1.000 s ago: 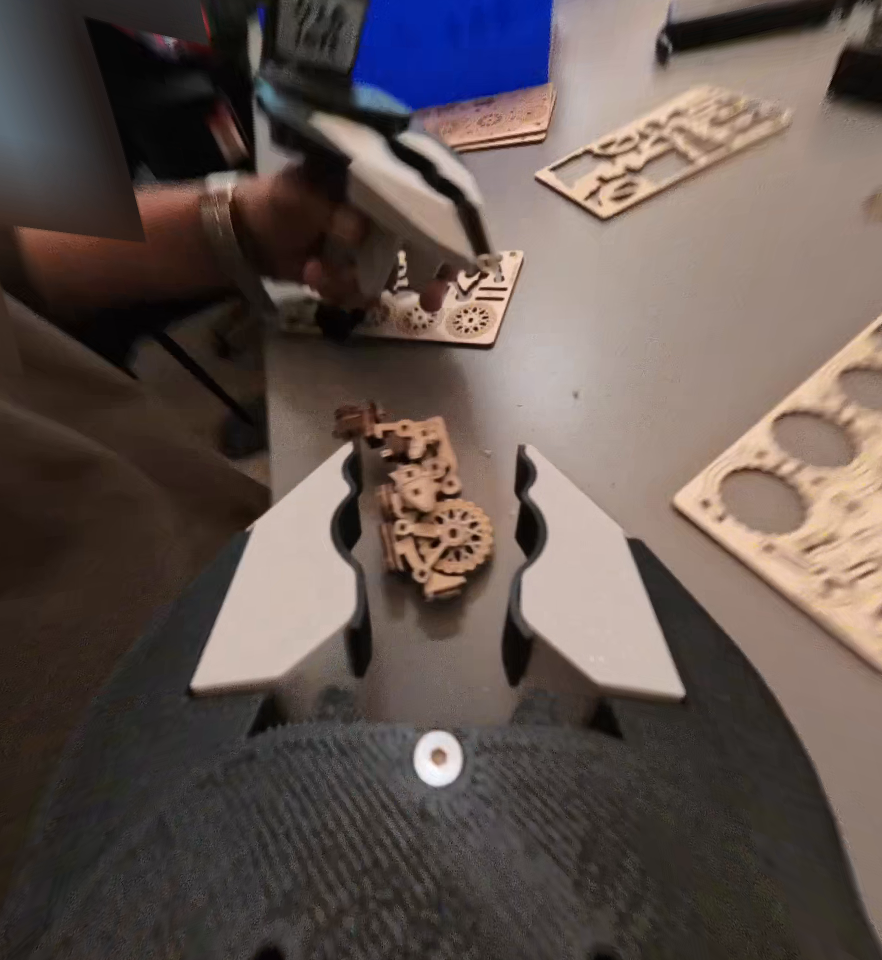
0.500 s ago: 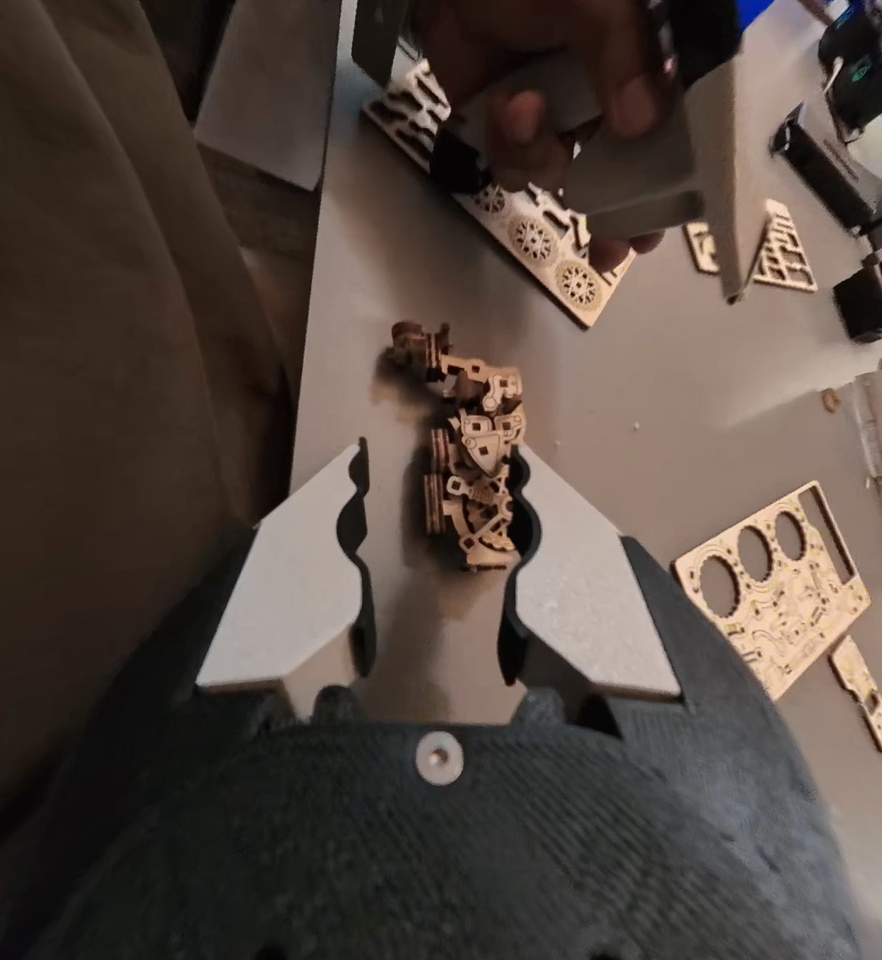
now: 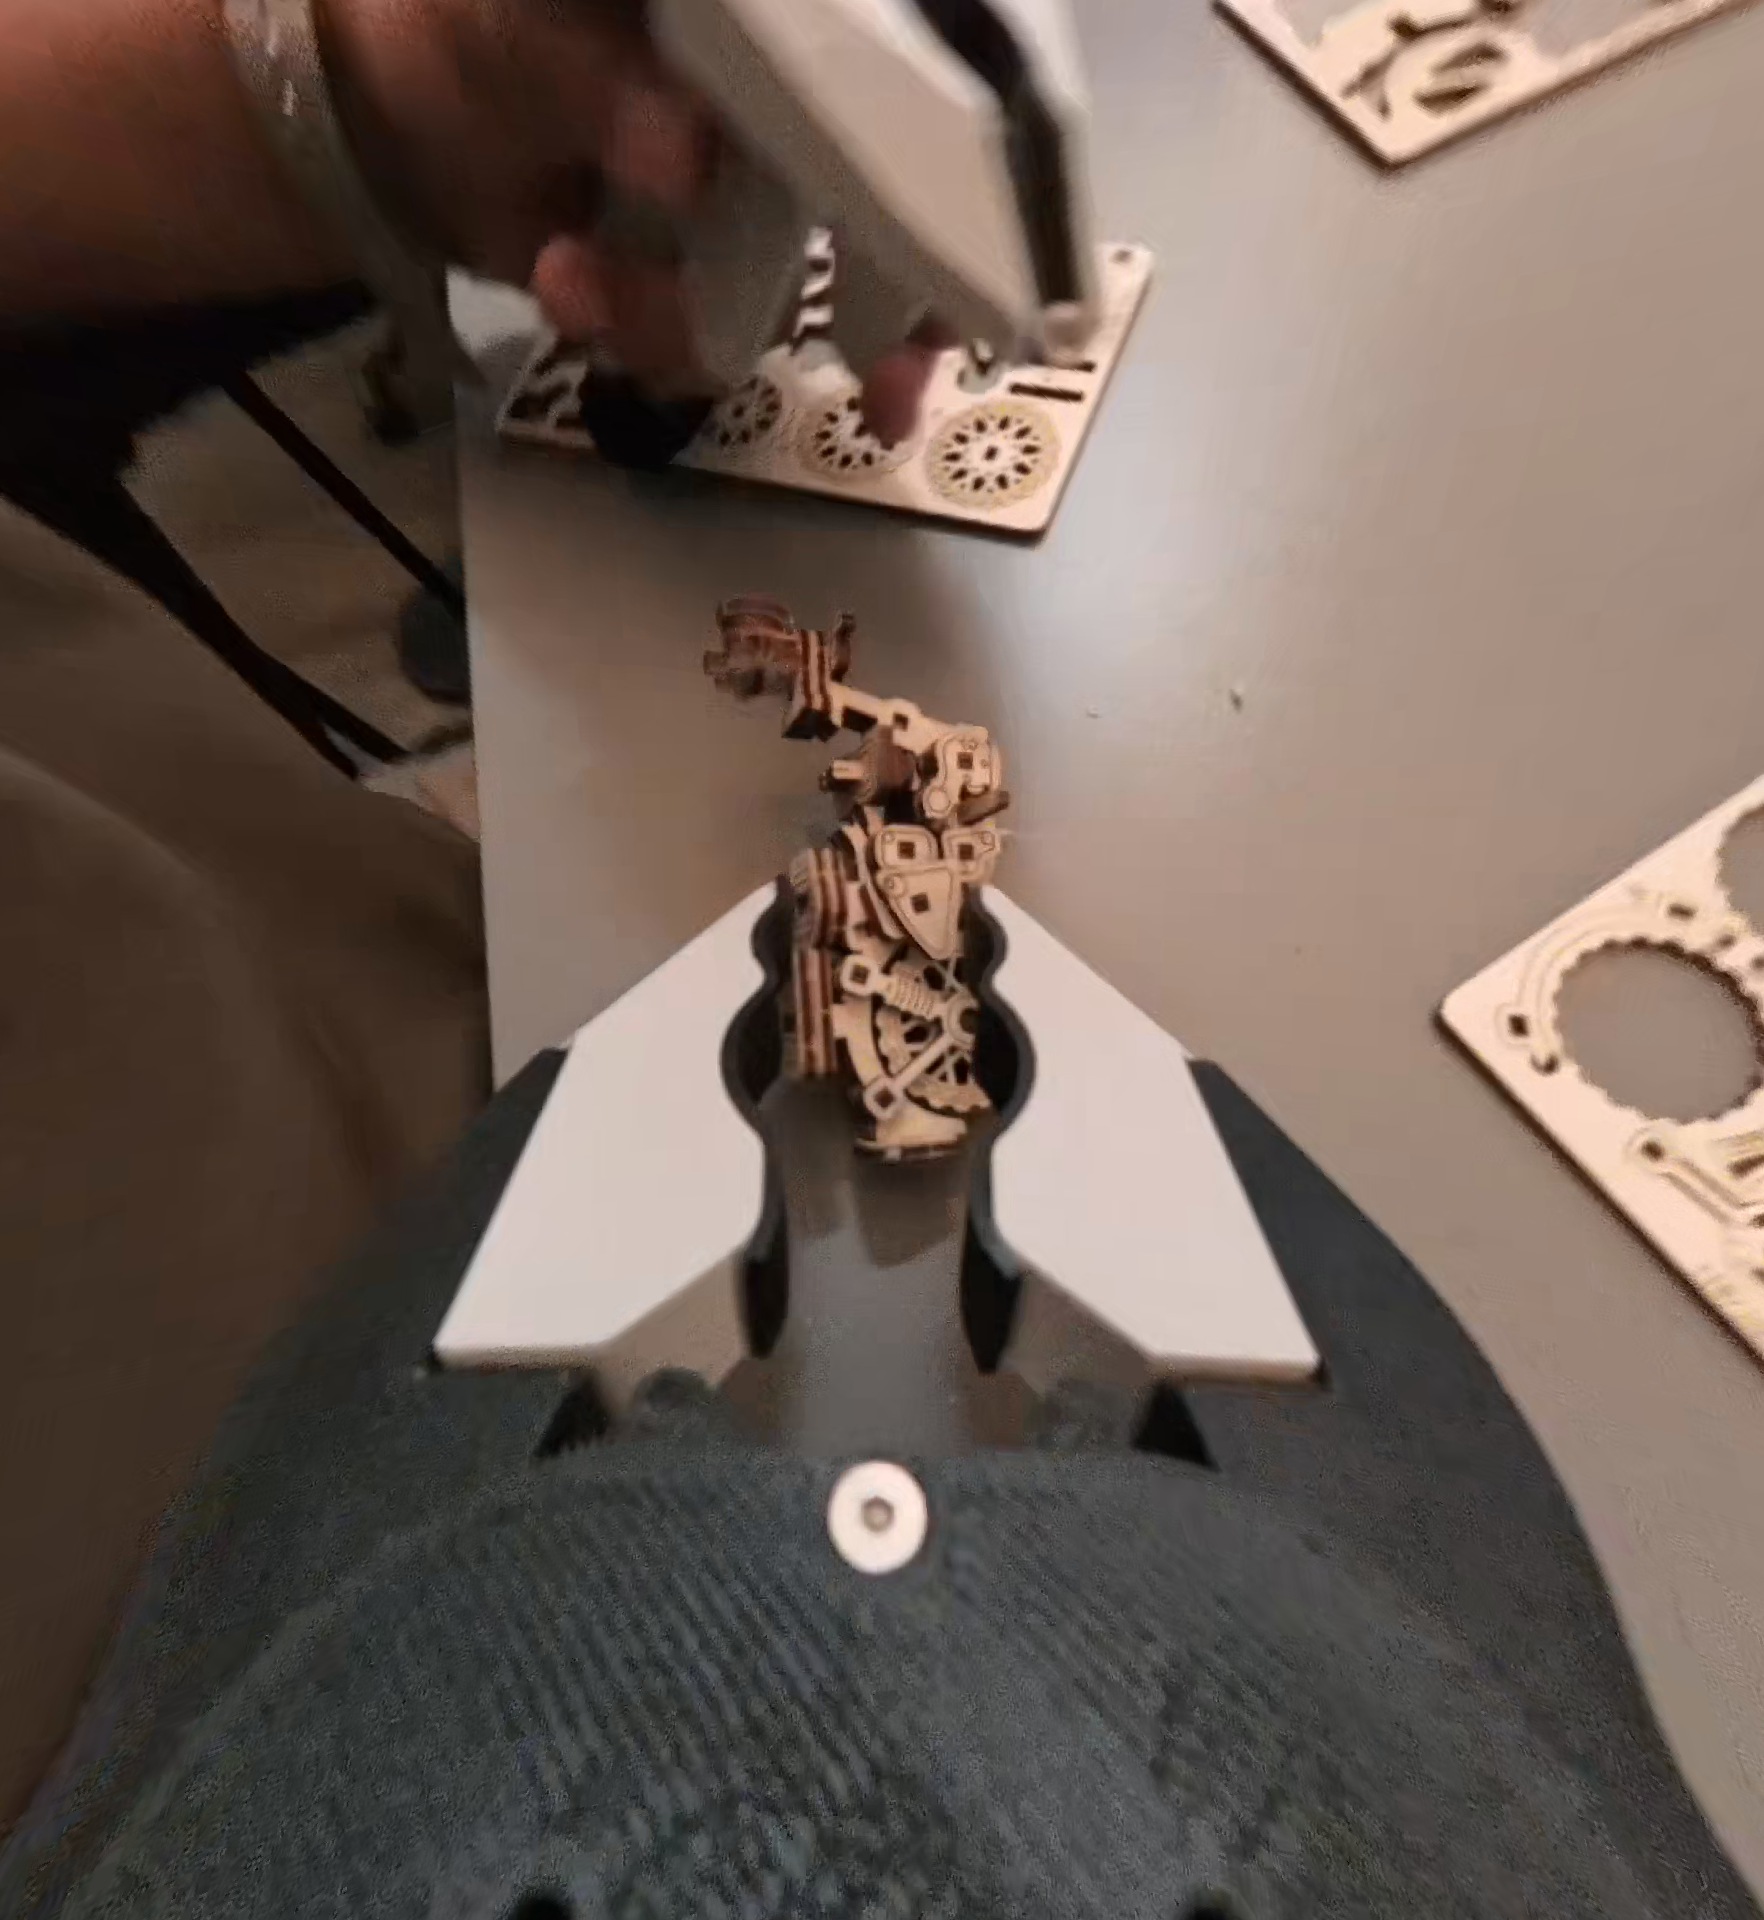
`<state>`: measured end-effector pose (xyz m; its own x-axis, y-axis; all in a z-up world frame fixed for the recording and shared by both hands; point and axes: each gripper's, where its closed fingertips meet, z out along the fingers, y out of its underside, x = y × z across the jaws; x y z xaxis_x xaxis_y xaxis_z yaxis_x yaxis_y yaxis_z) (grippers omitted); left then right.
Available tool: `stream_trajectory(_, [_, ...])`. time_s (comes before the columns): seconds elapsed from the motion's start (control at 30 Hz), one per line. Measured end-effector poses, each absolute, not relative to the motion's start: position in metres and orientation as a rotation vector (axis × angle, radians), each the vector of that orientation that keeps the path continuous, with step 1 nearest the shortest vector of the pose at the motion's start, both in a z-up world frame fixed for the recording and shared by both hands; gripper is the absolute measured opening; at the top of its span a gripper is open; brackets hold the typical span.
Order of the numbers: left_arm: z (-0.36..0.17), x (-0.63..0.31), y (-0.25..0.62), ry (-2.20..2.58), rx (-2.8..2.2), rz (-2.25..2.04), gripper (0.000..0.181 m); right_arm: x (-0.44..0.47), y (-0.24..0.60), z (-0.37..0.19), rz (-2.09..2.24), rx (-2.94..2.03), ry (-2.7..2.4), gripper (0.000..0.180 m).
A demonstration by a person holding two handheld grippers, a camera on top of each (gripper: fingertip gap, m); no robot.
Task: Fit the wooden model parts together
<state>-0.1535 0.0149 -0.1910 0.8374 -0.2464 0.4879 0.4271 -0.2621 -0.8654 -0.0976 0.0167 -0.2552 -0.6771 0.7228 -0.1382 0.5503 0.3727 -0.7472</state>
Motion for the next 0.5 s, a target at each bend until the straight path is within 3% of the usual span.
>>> stream_trajectory(0.23, [-0.196,-0.157,0.016,-0.178,-1.745,-0.654,0.003,-0.119,0.040,-0.243,1.782,-1.790,-2.282,0.026])
stream_trajectory(0.5, [-0.222,-0.170,0.014,-0.329,-1.884,-0.672,0.003,-0.126,0.050,-0.245,1.869,-1.865,-2.238,0.026])
